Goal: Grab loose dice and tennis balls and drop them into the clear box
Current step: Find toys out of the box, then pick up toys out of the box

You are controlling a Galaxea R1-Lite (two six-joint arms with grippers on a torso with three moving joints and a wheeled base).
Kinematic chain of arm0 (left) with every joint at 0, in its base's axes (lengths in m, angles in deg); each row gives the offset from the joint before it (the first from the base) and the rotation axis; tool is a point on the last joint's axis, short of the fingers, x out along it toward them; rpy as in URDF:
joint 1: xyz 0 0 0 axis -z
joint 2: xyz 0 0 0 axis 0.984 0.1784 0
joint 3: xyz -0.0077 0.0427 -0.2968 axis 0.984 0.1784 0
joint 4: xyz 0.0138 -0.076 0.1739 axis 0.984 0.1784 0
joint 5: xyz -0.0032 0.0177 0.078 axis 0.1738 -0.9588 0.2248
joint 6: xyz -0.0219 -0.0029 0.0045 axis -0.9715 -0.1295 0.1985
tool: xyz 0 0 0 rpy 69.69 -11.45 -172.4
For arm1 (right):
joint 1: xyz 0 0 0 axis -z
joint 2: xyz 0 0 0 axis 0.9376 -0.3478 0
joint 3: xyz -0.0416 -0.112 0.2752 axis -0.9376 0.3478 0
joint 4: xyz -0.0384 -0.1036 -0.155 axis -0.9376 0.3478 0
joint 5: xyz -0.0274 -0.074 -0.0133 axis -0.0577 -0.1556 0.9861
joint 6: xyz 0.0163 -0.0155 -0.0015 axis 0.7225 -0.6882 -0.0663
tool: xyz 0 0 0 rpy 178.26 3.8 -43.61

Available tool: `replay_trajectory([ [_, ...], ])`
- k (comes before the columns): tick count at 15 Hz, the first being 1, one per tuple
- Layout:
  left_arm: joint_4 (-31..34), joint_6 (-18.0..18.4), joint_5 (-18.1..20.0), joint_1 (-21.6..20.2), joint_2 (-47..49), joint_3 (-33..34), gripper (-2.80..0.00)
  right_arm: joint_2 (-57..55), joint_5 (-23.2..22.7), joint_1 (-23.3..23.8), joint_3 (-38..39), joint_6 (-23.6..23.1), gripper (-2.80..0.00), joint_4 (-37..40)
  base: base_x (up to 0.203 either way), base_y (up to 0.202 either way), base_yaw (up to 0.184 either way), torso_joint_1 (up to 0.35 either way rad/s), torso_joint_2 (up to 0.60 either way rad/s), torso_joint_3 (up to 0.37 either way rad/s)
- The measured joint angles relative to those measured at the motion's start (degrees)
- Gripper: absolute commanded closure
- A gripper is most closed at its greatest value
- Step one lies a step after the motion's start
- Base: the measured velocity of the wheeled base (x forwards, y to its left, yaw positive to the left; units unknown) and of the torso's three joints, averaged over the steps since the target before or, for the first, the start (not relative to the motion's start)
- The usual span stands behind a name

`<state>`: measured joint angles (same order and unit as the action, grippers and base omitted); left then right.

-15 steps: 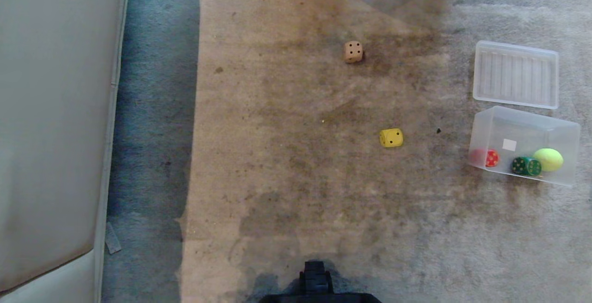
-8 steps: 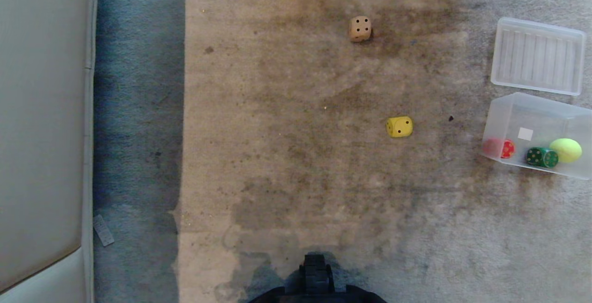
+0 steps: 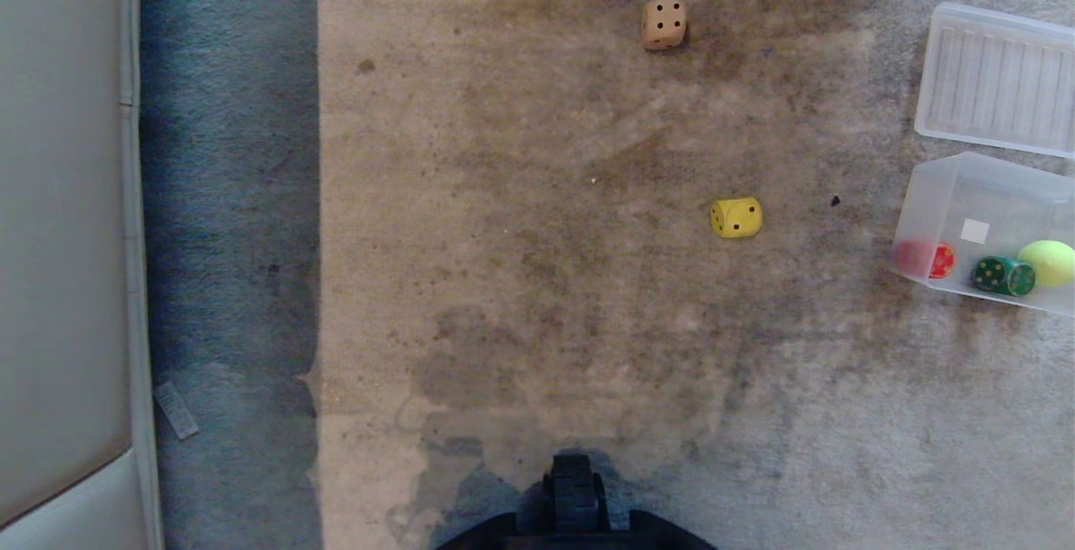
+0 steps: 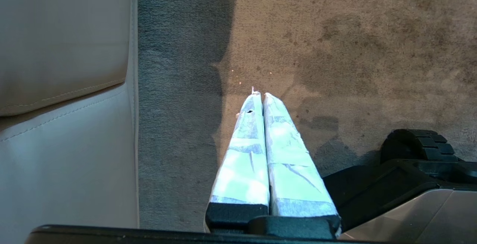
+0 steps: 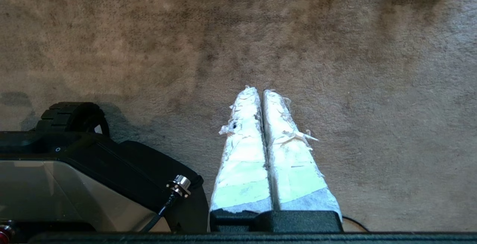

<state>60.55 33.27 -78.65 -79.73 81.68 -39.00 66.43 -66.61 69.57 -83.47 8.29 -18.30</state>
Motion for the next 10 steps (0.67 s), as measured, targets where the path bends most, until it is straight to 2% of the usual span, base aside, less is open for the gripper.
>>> replay_trajectory([
  [3,0.0,-0.02,0.0,0.0,0.0,0.0,0.0,0.0,0.0,0.0,0.0,-0.02,0.0,0.01,0.0,0.0,0.0,0.0,0.0,0.0],
  [5,0.02,0.0,0.0,0.0,0.0,0.0,0.0,-0.64,-0.24,0.0,-1.91,-0.02,0.0,2.6,0.0,0.0,0.0,0.0,0.0,0.0],
  [8,0.0,-0.02,0.0,0.02,0.0,0.0,0.0,-6.88,-1.77,-0.02,-13.75,1.27,0.0,8.42,0.0,0.0,0.0,0.0,0.0,0.0],
  [10,0.02,0.0,0.0,0.0,0.0,0.0,0.0,-16.27,-3.8,-0.09,-20.59,3.41,0.0,10.23,0.0,0.0,0.0,0.0,0.0,0.0],
])
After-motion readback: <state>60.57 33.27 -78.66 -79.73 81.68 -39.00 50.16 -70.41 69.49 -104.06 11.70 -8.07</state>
